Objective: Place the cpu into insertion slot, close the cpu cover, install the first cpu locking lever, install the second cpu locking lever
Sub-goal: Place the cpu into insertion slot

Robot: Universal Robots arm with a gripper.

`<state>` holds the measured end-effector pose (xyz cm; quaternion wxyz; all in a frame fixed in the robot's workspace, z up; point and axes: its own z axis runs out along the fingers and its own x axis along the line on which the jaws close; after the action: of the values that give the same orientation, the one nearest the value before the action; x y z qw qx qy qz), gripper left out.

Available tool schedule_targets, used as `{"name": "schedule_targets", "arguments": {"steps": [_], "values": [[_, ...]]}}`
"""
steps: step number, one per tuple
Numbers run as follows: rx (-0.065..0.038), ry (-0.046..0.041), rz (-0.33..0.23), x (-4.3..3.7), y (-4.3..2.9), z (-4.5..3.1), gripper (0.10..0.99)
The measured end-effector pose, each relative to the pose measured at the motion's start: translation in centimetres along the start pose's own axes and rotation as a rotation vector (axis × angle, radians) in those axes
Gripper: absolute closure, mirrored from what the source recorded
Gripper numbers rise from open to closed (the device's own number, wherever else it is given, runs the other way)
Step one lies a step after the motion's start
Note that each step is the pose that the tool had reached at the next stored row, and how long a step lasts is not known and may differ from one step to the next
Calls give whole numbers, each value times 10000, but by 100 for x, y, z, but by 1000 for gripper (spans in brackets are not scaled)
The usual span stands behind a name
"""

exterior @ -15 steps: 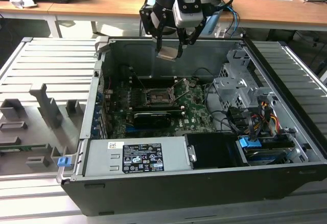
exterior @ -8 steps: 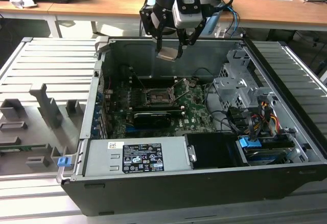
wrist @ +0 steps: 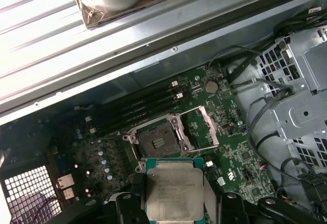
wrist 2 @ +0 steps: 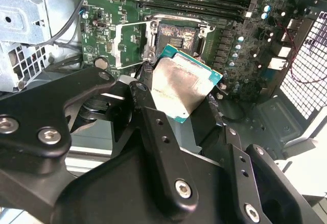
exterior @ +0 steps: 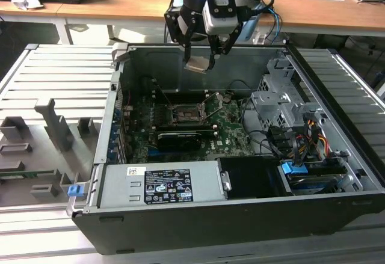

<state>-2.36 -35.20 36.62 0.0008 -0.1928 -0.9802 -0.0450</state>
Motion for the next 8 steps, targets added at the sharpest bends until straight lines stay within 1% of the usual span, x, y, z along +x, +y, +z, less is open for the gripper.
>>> {"name": "schedule_targets", "arguments": {"steps": [8], "values": [[-5, -28, 320, 0, -1, 9, 545]]}}
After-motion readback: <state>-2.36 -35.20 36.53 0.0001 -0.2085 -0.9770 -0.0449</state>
